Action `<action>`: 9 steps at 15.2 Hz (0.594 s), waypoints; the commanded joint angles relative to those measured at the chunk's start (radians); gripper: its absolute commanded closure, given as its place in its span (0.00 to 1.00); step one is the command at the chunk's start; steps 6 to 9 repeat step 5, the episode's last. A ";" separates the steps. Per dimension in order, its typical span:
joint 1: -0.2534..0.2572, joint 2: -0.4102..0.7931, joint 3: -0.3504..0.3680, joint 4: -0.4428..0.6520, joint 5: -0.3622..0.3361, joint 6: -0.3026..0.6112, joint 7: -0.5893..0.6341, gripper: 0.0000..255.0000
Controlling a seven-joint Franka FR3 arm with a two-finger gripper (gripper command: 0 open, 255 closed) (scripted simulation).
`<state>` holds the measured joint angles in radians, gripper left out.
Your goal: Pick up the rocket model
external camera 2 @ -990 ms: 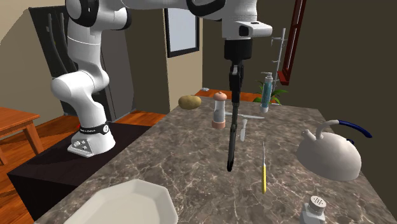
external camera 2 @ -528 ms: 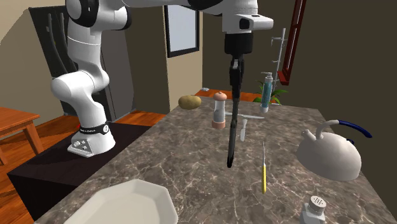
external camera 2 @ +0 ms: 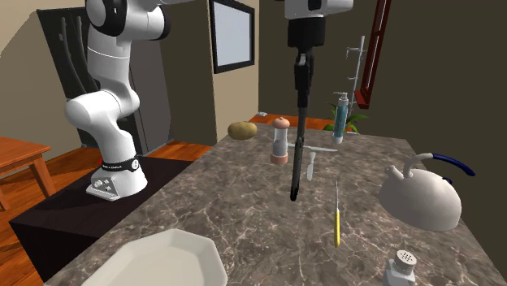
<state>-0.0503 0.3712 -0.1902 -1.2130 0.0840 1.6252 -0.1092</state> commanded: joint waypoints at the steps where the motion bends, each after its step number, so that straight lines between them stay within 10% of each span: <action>1: -0.004 0.012 0.000 0.047 0.002 -0.035 0.000 1.00; 9: -0.008 0.026 0.000 0.098 0.005 -0.072 0.000 1.00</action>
